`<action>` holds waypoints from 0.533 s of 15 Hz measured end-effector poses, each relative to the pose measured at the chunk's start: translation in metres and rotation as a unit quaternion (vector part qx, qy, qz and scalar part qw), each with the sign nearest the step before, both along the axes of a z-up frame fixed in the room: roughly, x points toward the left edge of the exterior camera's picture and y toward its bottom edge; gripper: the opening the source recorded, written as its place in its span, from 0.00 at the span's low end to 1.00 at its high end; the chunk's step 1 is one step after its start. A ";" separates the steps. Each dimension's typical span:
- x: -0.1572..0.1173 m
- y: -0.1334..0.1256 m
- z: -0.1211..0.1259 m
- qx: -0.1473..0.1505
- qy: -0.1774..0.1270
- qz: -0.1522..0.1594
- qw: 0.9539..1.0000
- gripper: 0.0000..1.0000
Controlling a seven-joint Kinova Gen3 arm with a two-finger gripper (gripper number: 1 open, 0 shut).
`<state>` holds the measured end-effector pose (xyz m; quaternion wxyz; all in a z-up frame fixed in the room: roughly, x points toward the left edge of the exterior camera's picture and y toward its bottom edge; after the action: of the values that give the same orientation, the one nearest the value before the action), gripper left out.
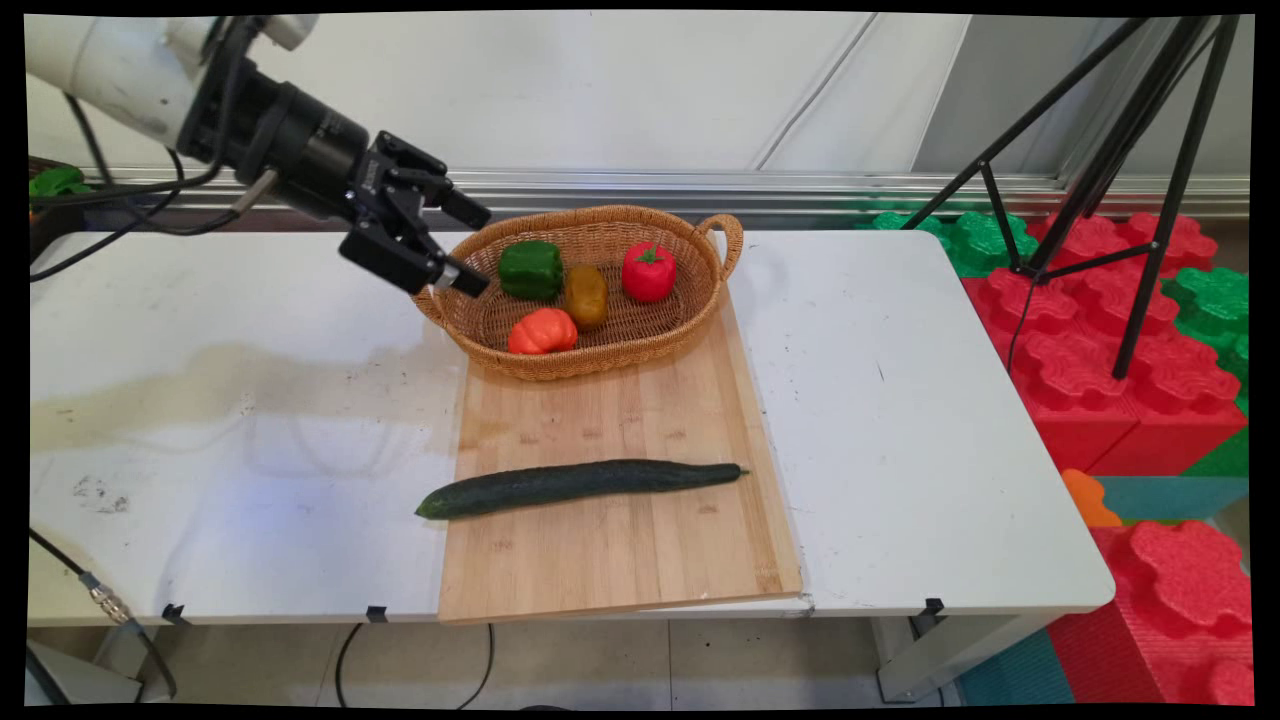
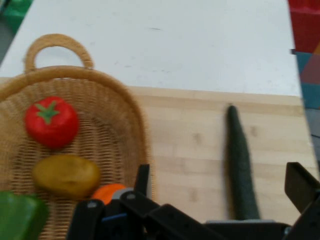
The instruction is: Pick up the cucumber from the vegetable basket
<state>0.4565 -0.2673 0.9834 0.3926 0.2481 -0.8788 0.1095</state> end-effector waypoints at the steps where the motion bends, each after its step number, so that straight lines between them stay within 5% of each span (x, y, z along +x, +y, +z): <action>1: 0.002 -0.007 -0.002 -0.006 -0.007 0.005 1.000 1.00; 8: 0.010 -0.068 -0.039 -0.033 -0.065 0.039 0.997 1.00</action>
<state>0.4664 -0.3350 0.9441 0.3381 0.2614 -0.8881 0.1691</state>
